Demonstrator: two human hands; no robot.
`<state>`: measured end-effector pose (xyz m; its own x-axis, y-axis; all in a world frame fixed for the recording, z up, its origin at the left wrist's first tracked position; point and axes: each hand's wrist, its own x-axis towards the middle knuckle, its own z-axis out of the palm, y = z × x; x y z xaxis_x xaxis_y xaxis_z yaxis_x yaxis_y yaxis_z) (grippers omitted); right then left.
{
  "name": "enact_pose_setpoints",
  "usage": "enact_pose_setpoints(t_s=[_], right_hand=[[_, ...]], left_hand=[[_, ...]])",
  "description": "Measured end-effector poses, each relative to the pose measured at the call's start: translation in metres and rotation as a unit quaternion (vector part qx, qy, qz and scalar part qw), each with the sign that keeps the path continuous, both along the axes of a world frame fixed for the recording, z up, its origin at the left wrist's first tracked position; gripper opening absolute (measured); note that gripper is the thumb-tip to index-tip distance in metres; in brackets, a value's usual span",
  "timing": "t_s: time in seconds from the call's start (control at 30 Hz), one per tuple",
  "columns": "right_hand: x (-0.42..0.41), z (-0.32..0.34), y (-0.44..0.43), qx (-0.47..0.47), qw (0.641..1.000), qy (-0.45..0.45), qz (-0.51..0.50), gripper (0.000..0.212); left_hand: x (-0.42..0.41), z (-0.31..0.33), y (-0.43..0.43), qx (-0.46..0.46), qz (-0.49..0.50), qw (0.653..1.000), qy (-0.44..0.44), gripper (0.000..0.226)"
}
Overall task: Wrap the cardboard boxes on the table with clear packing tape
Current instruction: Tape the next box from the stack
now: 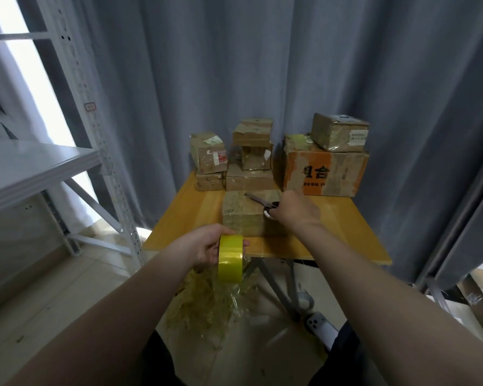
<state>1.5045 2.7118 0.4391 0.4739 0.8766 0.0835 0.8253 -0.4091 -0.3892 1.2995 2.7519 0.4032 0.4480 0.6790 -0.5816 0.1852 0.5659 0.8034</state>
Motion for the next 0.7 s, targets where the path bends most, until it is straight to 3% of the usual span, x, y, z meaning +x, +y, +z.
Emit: enact_pose_setpoints(t_s=[0.07,0.13,0.2,0.27,0.37,0.47,0.7], right_hand=[[0.007,0.006,0.001,-0.021,0.999,0.022,0.017,0.031],[0.009,0.009,-0.004,0.01,0.988,0.136,0.071,0.03],[0.008,0.008,-0.017,0.042,0.941,0.307,0.135,0.028],[0.013,0.001,-0.029,0.003,0.892,0.401,0.207,0.026],[0.03,-0.011,-0.041,-0.15,0.877,0.357,0.284,0.034],[0.044,-0.015,-0.047,-0.253,0.88,0.321,0.244,0.061],[0.055,-0.012,-0.025,-0.297,0.895,0.274,0.187,0.056]], left_hand=[[-0.001,0.001,-0.004,0.0,0.006,1.0,-0.013,0.034],[0.0,-0.001,-0.005,-0.004,0.012,1.0,-0.019,0.033],[0.0,-0.006,-0.005,-0.005,0.014,1.0,-0.017,0.034],[0.001,-0.012,-0.005,-0.007,0.018,1.0,-0.018,0.034],[0.001,-0.016,-0.008,-0.004,0.03,0.999,-0.023,0.027],[0.0,-0.019,-0.008,0.01,0.027,0.999,-0.015,0.029],[-0.002,-0.02,-0.009,0.017,0.024,1.0,-0.005,0.028]])
